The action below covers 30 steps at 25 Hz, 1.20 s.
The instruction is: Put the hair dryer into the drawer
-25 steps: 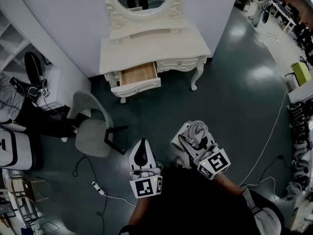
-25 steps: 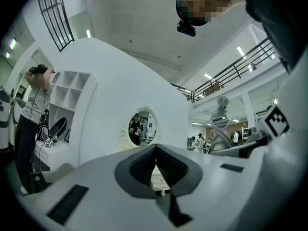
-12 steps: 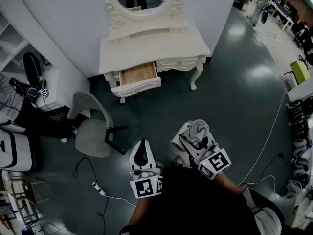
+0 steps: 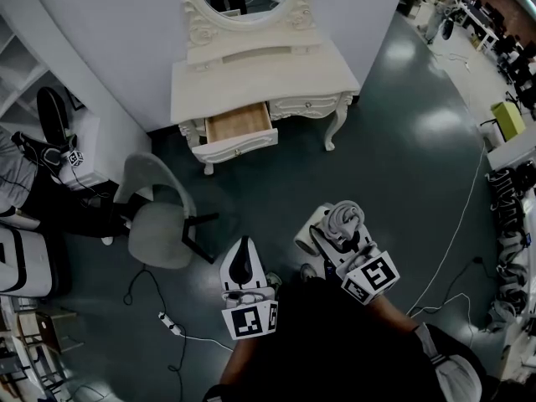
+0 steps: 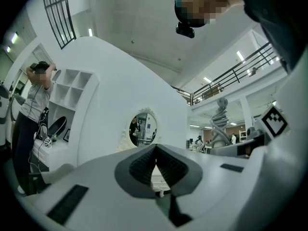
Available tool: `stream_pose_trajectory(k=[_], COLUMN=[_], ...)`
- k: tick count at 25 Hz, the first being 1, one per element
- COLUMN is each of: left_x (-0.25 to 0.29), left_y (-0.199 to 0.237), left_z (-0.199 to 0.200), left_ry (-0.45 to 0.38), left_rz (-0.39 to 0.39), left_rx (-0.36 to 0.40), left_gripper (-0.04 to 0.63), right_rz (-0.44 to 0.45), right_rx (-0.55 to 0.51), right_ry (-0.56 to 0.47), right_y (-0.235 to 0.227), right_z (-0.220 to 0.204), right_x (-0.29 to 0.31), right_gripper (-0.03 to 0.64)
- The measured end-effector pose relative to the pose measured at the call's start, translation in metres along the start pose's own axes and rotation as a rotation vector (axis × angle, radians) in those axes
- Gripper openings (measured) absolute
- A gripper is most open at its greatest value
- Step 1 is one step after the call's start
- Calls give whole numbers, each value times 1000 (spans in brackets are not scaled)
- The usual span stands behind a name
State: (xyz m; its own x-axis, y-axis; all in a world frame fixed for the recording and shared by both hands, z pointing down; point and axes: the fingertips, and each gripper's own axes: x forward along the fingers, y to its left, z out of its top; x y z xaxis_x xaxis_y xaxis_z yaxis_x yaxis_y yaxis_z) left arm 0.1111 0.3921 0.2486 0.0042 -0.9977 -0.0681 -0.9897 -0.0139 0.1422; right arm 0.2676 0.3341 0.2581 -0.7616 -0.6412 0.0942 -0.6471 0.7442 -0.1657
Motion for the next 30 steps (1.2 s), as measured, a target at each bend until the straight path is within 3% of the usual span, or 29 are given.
stream_pose_trajectory(k=[14,30], left_x=[8,146], left_y=[32,52], left_z=[-13,-20], left_ry=[31,44], left_rz=[-52,-8], left_rx=[-30,-3], left_gripper=[23,23], right_rz=[-51,3], right_rx=[12,20], right_ry=[-4,3], right_y=[14,-77], right_z=[-4,12], right_x=[28,140], right_gripper=[190,190])
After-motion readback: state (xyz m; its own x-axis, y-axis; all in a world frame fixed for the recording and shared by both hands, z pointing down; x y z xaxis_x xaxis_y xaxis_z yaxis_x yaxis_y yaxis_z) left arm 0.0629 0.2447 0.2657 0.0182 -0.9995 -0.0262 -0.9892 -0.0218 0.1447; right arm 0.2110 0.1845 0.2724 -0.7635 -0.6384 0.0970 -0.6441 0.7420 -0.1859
